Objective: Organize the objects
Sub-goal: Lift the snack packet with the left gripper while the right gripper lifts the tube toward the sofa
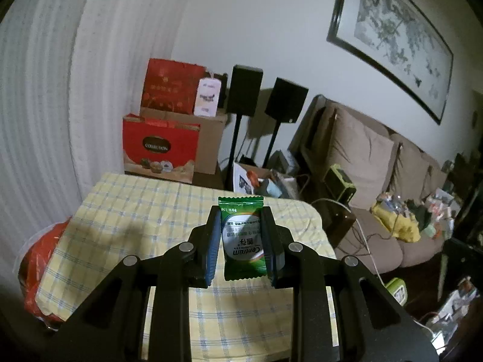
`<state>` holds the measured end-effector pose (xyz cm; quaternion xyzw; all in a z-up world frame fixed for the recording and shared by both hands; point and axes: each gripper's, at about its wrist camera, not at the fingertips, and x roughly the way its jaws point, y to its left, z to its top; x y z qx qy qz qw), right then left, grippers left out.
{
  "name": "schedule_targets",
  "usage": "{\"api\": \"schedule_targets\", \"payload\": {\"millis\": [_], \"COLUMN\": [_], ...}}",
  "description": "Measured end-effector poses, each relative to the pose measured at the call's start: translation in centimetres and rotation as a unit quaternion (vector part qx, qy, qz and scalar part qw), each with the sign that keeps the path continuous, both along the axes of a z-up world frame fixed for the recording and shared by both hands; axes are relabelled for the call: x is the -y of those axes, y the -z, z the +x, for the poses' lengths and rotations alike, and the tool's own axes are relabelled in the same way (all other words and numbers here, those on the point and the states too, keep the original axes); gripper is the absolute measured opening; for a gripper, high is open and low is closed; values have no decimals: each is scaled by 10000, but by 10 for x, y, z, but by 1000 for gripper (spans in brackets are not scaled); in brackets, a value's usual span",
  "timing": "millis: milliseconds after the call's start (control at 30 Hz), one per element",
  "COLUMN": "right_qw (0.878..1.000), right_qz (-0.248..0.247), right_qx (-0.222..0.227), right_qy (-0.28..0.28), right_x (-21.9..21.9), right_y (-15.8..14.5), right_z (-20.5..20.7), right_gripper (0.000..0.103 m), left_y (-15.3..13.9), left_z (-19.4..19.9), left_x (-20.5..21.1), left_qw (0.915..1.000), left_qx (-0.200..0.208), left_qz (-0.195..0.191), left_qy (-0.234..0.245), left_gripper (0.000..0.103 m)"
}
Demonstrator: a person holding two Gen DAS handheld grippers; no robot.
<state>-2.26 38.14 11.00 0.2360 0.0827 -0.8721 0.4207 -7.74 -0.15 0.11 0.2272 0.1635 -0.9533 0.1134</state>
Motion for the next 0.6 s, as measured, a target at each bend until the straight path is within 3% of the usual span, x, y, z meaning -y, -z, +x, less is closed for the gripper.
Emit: {"api": "schedule_targets", "payload": {"millis": [300, 367, 467, 600], "right_qw": [9988, 9984, 9971, 9944], "right_qz": [-427, -500, -612, -754], "right_qx": [-21, 26, 235, 450], "right_qy": [251, 264, 396, 590], "right_x": [-47, -56, -71, -92], "right_y": [-16, -15, -8, -2], "right_z": [-10, -14, -28, -44], "right_gripper": [27, 28, 28, 28], "left_y": [-23, -27, -35, -51], "left_z": [7, 8, 10, 11], "left_x": [-24, -30, -37, -63], "left_qw": [9996, 9990, 9932, 9958], "left_qx": [-119, -167, -376, -382], "left_qz": [-116, -21, 446, -97], "left_qy": [221, 421, 1003, 822], "left_gripper": [23, 23, 23, 23]}}
